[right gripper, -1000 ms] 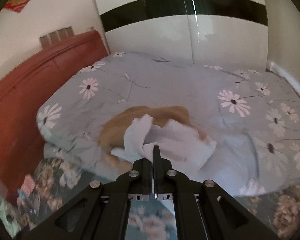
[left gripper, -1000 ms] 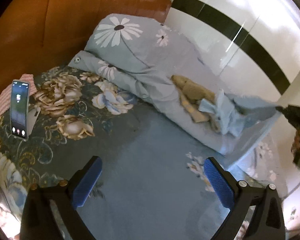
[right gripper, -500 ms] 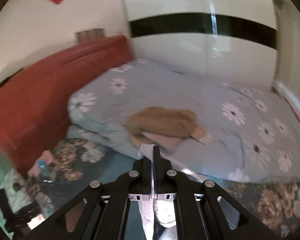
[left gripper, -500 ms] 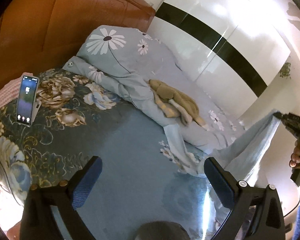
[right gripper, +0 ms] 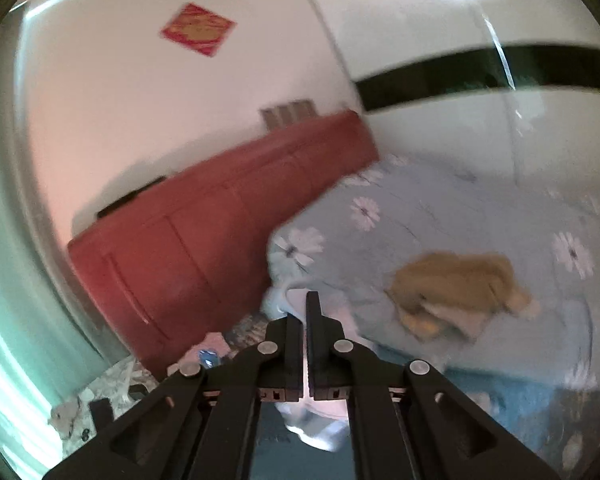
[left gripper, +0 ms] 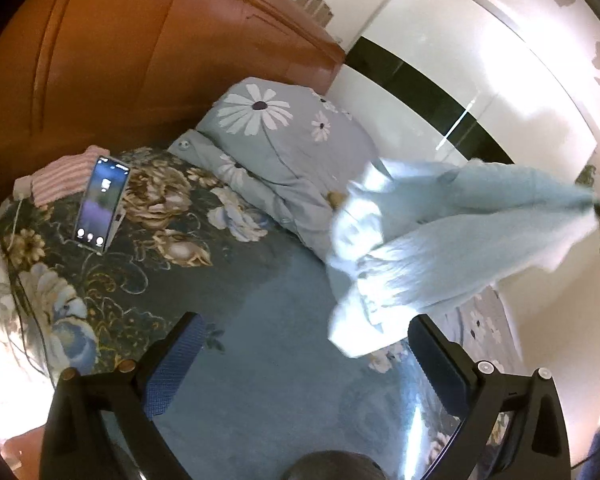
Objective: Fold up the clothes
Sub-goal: 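Lift the T-shirt with the right gripper and drop it onto the bed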
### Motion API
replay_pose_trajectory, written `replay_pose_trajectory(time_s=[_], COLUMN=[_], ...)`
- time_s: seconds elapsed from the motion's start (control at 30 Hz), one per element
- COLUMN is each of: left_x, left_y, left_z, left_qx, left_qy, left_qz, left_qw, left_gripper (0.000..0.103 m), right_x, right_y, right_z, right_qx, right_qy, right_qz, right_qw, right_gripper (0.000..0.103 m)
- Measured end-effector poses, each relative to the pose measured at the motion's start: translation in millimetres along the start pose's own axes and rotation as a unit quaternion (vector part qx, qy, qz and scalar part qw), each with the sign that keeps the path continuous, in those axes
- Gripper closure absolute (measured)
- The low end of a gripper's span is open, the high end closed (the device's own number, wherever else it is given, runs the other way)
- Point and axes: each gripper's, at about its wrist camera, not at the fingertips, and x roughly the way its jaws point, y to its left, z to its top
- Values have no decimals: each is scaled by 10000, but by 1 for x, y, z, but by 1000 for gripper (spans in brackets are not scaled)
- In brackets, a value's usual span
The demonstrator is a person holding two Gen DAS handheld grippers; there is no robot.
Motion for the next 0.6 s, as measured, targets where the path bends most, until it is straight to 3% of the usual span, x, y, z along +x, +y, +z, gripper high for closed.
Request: replay_pose_trajectory(time_s=[0.13,0.23,0.3,0.4,0.6], left_x=[13,31,45,66,103], left_y=[4,-1,-7,-15,-26], left_z=[-8,-20,-30,-44,-69], left_qx=[3,114,267,511,1305], left_qy=[217,476,693,1037,1441], left_qz=[78,119,169,179,542], left_qw=[9997,9987,9971,9931,9794], left_gripper=[0,0,0,0,0], right_x=[26,50,63,61,28], right_y=[-72,-129,-167,-220,-281], right_z=[-59,-121,-167,-219,-252], right_qx=[653,1096,1486,2089,2834], right_qy=[799,1531,1981,2327,2262], right_qz=[-587,-1194,-1553,-1972,-2348], right_qw=[9929,9748,9563,9291,9019], right_gripper=[102,102,102,102,102])
